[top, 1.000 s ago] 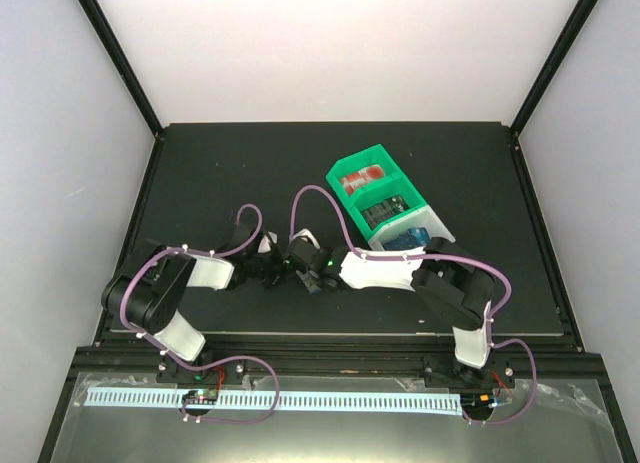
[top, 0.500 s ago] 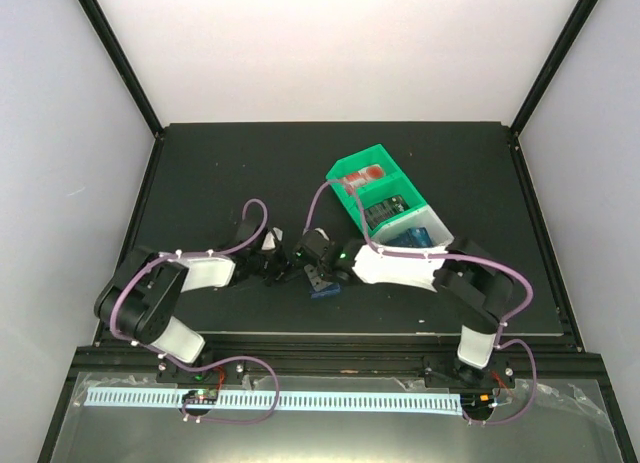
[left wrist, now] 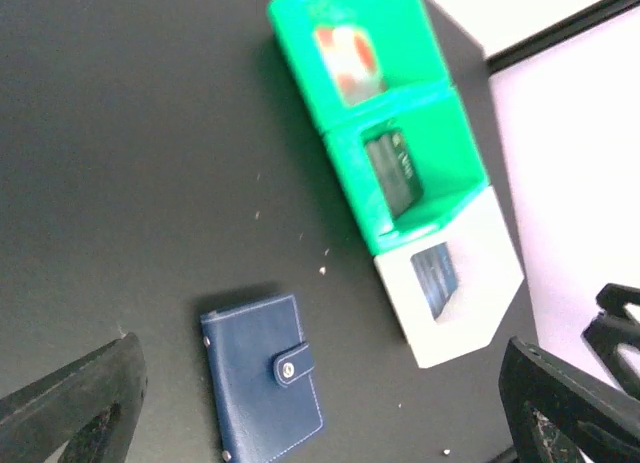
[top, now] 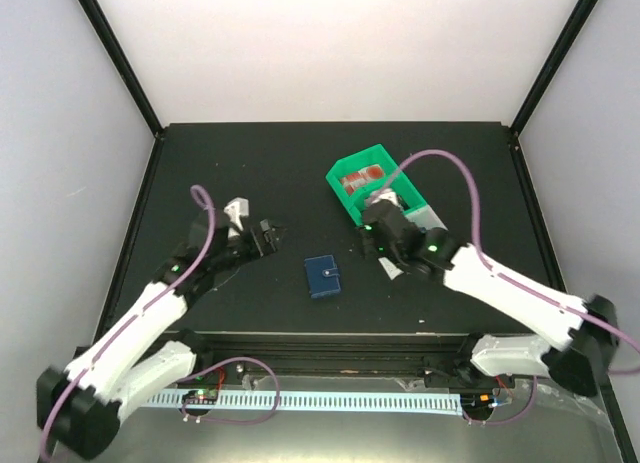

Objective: Put the credit cards into the card holder
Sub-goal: Reset both arms

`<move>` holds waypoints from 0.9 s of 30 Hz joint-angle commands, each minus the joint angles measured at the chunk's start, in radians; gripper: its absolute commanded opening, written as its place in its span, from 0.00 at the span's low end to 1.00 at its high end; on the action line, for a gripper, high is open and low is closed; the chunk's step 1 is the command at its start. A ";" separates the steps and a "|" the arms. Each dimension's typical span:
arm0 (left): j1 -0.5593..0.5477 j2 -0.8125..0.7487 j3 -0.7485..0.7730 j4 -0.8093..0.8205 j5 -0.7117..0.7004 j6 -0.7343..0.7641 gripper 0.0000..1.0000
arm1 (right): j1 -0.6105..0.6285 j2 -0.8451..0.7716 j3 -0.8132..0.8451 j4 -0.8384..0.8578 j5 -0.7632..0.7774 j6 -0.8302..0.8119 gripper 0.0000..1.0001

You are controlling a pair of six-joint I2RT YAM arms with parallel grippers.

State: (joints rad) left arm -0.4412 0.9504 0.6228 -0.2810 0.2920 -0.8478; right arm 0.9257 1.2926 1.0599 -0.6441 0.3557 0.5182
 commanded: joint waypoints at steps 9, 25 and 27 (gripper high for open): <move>-0.002 -0.610 0.154 -0.342 -0.362 0.304 0.99 | -0.061 -0.643 -0.041 -0.233 0.385 -0.089 0.95; -0.002 -0.748 0.222 -0.430 -0.547 0.374 0.99 | -0.061 -1.068 -0.030 -0.352 0.526 -0.028 1.00; -0.002 -0.744 0.221 -0.433 -0.557 0.369 0.99 | -0.061 -1.062 -0.036 -0.349 0.524 -0.021 1.00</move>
State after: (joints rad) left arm -0.4408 0.2138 0.8043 -0.6899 -0.2070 -0.4950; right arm 0.8677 0.2260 1.0306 -0.9695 0.8429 0.4690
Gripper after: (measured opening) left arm 0.990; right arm 0.995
